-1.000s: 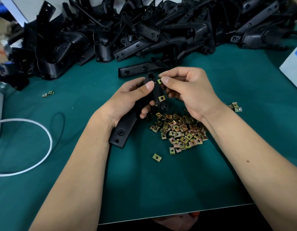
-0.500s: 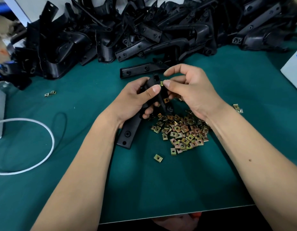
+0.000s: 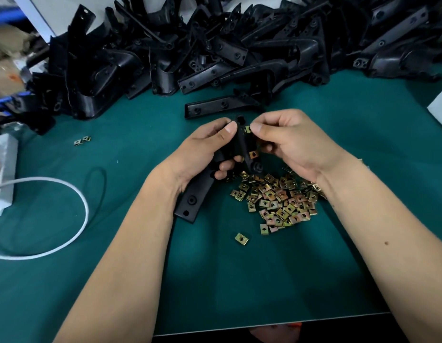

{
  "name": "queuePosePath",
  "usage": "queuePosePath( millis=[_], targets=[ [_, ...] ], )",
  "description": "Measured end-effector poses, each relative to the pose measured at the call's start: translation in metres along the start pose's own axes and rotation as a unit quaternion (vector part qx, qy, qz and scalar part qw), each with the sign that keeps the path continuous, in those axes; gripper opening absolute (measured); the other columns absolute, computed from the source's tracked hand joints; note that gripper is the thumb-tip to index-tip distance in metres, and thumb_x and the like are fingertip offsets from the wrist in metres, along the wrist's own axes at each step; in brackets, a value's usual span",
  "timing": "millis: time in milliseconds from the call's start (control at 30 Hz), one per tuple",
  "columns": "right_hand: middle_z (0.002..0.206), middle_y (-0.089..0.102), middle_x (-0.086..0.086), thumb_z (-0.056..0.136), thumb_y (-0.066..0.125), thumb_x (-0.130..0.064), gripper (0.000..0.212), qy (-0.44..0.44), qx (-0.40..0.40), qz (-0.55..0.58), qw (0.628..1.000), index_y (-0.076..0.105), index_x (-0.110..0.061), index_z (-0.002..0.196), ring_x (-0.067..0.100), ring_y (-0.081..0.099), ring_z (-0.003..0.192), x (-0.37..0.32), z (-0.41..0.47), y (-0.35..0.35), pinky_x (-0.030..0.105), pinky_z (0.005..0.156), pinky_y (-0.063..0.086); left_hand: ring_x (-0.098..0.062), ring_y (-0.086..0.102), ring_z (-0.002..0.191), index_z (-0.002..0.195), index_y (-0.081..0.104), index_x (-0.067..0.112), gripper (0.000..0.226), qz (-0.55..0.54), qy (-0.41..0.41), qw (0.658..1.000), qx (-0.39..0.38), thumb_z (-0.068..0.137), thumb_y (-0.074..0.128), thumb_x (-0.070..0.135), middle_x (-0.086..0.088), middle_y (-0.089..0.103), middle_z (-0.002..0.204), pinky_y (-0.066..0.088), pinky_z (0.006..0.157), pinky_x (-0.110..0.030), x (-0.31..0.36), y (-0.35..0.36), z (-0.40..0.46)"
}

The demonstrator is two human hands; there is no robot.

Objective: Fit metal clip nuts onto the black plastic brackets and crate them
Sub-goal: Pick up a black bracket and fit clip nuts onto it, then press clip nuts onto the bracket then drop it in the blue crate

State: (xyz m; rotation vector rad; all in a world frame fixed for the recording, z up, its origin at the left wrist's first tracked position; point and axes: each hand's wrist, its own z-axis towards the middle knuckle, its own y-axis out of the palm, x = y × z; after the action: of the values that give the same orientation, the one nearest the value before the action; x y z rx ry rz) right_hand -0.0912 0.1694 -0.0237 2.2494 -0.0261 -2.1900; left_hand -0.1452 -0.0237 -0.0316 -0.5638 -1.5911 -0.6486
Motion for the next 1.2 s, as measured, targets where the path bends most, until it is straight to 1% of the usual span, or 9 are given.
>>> queuePosePath(
  millis=[267, 400, 533, 667, 767, 900, 1033, 1133, 1200],
  targets=[
    [0.08, 0.069, 0.008, 0.098, 0.067, -0.012, 0.016, -0.025, 0.053, -0.04, 0.997, 0.079, -0.01, 0.087, 0.019, 0.057, 0.078, 0.001, -0.002, 0.005, 0.029, 0.068, 0.044, -0.015, 0.041, 0.05, 0.104, 0.052, 0.009, 0.023, 0.04, 0.021, 0.999, 0.013, 0.112, 0.043, 0.029, -0.014, 0.058, 0.076, 0.038, 0.041, -0.023, -0.002, 0.003, 0.006],
    [0.085, 0.077, 0.011, 0.101, 0.064, -0.021, 0.021, -0.073, 0.079, -0.114, 0.988, 0.082, -0.017, 0.092, 0.017, 0.068, 0.076, 0.001, -0.004, 0.007, 0.029, 0.073, 0.055, -0.017, 0.043, 0.051, 0.108, 0.056, 0.003, 0.029, 0.035, 0.029, 0.998, 0.052, 0.111, 0.044, 0.029, -0.013, 0.06, 0.076, 0.041, 0.042, -0.024, -0.001, 0.007, 0.007],
    [0.091, 0.08, 0.007, 0.105, 0.052, -0.025, 0.033, -0.051, 0.055, -0.059, 0.995, 0.082, -0.027, 0.092, 0.022, 0.077, 0.087, -0.001, -0.005, 0.007, 0.034, 0.08, 0.063, -0.018, 0.047, 0.052, 0.114, 0.058, -0.003, 0.036, -0.008, 0.025, 0.993, 0.118, 0.11, 0.047, 0.031, -0.012, 0.061, 0.074, 0.044, 0.044, -0.026, -0.001, 0.014, 0.006],
    [0.084, 0.075, 0.012, 0.097, 0.066, -0.037, 0.026, -0.059, 0.072, -0.14, 0.986, 0.077, -0.015, 0.089, 0.017, 0.072, 0.071, 0.002, -0.003, 0.006, 0.033, 0.062, 0.06, -0.016, 0.054, 0.053, 0.109, 0.06, 0.005, 0.027, -0.033, 0.043, 0.976, 0.211, 0.109, 0.05, 0.031, -0.005, 0.063, 0.071, 0.046, 0.045, -0.026, 0.0, 0.019, 0.006],
    [0.068, 0.074, 0.001, 0.086, 0.081, -0.03, 0.014, -0.079, 0.106, -0.216, 0.967, 0.076, -0.017, 0.083, 0.018, 0.072, 0.058, 0.001, -0.005, 0.009, 0.035, 0.055, 0.061, -0.015, 0.062, 0.062, 0.111, 0.059, 0.014, 0.014, 0.001, 0.079, 0.966, 0.245, 0.109, 0.051, 0.025, 0.001, 0.07, 0.083, 0.05, 0.047, -0.027, 0.003, 0.028, 0.008],
    [0.065, 0.073, 0.002, 0.085, 0.083, -0.024, 0.014, -0.099, 0.165, -0.235, 0.953, 0.076, -0.013, 0.079, 0.02, 0.071, 0.058, -0.017, -0.019, -0.007, 0.047, 0.062, 0.061, -0.015, 0.067, 0.076, 0.133, 0.055, 0.016, 0.027, 0.036, 0.163, 0.966, 0.196, 0.107, 0.05, 0.007, -0.001, 0.074, 0.116, 0.051, 0.052, -0.026, 0.017, 0.053, 0.018],
    [0.063, 0.07, 0.0, 0.085, 0.081, -0.026, 0.017, -0.133, 0.258, -0.258, 0.922, 0.073, -0.015, 0.075, 0.023, 0.068, 0.06, -0.042, -0.057, -0.044, 0.047, 0.061, 0.057, -0.013, 0.063, 0.069, 0.134, 0.052, 0.018, 0.03, 0.051, 0.196, 0.973, 0.11, 0.107, 0.048, 0.005, 0.004, 0.074, 0.116, 0.047, 0.05, -0.024, 0.045, 0.099, 0.038],
    [0.079, 0.072, 0.006, 0.089, 0.075, -0.026, 0.017, -0.15, 0.341, -0.275, 0.886, 0.07, -0.01, 0.089, 0.025, 0.066, 0.074, -0.055, -0.108, -0.092, 0.05, 0.074, 0.056, -0.017, 0.067, 0.081, 0.133, 0.053, 0.014, 0.029, 0.071, 0.235, 0.969, 0.017, 0.106, 0.051, 0.005, -0.002, 0.072, 0.12, 0.052, 0.056, -0.027, 0.064, 0.17, 0.06],
    [0.094, 0.072, 0.006, 0.092, 0.072, -0.023, 0.023, -0.171, 0.395, -0.271, 0.861, 0.065, -0.006, 0.105, 0.018, 0.066, 0.083, -0.058, -0.145, -0.121, 0.042, 0.081, 0.056, -0.02, 0.068, 0.097, 0.131, 0.057, 0.009, 0.03, 0.083, 0.259, 0.962, -0.019, 0.102, 0.054, 0.002, -0.01, 0.068, 0.123, 0.056, 0.066, -0.03, 0.072, 0.227, 0.07]
  ],
)
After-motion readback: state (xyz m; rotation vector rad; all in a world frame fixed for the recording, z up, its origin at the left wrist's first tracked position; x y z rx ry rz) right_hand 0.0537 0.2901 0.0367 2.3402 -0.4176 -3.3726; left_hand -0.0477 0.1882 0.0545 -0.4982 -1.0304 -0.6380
